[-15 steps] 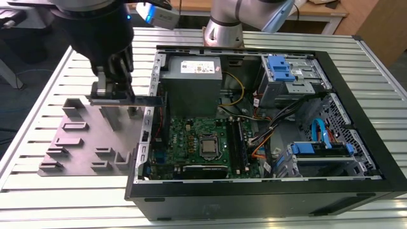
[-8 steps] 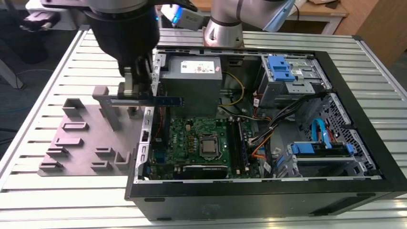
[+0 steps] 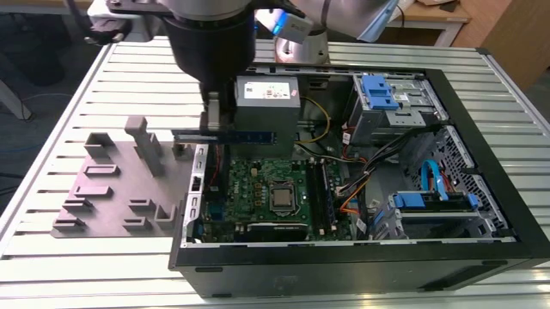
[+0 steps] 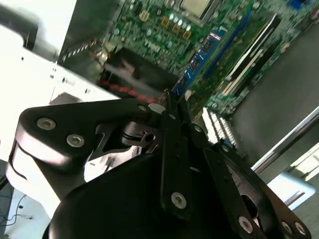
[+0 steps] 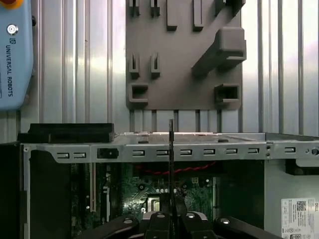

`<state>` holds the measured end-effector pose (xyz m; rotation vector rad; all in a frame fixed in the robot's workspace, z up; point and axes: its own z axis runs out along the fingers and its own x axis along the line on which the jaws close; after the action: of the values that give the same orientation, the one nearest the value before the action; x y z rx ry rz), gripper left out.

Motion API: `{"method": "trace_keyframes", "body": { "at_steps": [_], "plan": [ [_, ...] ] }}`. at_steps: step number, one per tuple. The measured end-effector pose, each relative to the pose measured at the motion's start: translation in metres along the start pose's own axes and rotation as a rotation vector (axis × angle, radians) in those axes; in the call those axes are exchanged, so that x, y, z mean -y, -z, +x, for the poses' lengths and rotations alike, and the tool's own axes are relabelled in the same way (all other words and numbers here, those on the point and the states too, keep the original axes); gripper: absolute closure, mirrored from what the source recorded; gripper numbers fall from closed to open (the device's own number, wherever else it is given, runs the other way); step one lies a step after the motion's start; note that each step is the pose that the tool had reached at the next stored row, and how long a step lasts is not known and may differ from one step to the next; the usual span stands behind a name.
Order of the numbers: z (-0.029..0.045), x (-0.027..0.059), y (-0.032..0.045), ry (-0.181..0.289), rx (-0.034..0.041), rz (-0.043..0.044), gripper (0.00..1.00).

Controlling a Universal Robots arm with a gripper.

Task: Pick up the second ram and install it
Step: 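Pick up the second ram and move it above second insertion slot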

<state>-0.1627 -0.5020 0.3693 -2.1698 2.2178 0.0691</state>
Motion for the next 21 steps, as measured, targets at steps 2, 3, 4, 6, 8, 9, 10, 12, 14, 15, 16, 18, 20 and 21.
{"method": "trace_keyframes", "body": {
  "at_steps": [2, 3, 4, 6, 8, 9, 10, 12, 14, 15, 16, 18, 20, 21],
  "plan": [
    [-0.0002, 0.009, -0.0002, 0.0, 0.0, -0.0001, 0.89],
    [-0.0004, 0.0138, -0.0004, 0.0, 0.0001, -0.0001, 0.89],
    [-0.0005, 0.0183, -0.0005, 0.0, 0.0, -0.0002, 0.89],
    [-0.0006, 0.0273, -0.0014, 0.0, 0.0, -0.001, 0.89],
    [-0.0007, 0.0363, -0.0041, 0.0, -0.0001, -0.0036, 0.89],
    [-0.0007, 0.0408, -0.0057, 0.0, -0.0002, -0.0048, 0.89],
    [-0.0007, 0.0457, -0.0077, 0.0, -0.0001, -0.0054, 0.89],
    [-0.0007, 0.0547, -0.0114, 0.0, 0.0, -0.006, 0.89],
    [-0.0006, 0.0631, -0.0149, 0.0, 0.0001, -0.0061, 0.89],
    [-0.0006, 0.0664, -0.0168, 0.0, 0.0002, -0.006, 0.89],
    [-0.0006, 0.0697, -0.0186, 0.0, 0.0001, -0.006, 0.89],
    [0.0026, 0.0773, -0.0291, 0.0, -0.0001, -0.0061, 0.89],
    [0.0046, 0.0783, -0.0326, 0.0, -0.0001, -0.0061, 0.89],
    [0.0052, 0.0793, -0.0345, 0.0, -0.0001, -0.0061, 0.89]
  ]
}}
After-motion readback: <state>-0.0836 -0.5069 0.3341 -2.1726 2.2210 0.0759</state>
